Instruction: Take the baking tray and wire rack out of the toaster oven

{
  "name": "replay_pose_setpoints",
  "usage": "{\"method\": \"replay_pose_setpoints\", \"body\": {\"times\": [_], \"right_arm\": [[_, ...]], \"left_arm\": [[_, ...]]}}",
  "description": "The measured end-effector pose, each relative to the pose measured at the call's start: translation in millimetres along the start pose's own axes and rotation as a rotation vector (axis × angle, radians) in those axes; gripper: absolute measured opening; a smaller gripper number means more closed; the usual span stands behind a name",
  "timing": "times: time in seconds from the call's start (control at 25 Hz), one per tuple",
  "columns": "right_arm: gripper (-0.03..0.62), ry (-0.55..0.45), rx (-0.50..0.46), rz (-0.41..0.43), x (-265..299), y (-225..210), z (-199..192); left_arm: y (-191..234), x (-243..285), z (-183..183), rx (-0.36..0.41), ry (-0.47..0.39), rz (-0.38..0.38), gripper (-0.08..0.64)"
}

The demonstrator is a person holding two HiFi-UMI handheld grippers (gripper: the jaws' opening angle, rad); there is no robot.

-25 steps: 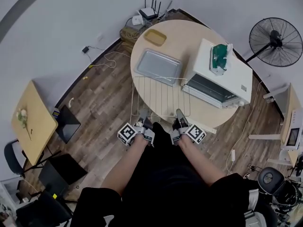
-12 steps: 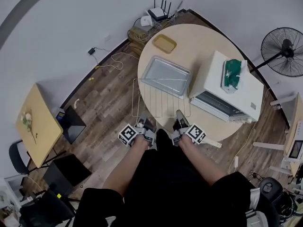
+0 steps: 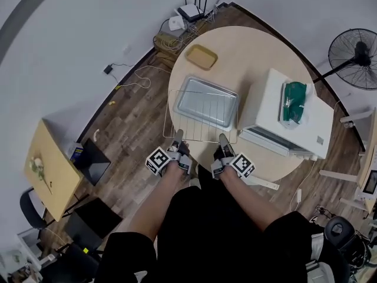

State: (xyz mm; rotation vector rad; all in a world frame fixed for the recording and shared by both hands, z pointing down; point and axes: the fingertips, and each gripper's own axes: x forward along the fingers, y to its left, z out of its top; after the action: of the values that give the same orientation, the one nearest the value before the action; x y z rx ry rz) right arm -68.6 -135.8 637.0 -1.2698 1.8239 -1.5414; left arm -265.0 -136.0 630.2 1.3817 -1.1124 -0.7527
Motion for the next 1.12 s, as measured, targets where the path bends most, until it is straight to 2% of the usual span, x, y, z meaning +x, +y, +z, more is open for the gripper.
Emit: {"method": "replay_pose_setpoints", "body": {"times": [0.24,0.6,1.12], "right_arm": [[0.008,-0.036,0.013,-0.007,22,-3,9],[0.008,-0.064,0.033,-0.077,46,-28,22],[0.008,-0.106,0.106,-0.126,70,-56,30]], "left_arm": [[3,38,15,0.022,0.042,0.019,0.02],[26,80,17,0.068,0.107,0.073,0.02],[47,125,21,0.131,0.162,0.124,0.02]]}}
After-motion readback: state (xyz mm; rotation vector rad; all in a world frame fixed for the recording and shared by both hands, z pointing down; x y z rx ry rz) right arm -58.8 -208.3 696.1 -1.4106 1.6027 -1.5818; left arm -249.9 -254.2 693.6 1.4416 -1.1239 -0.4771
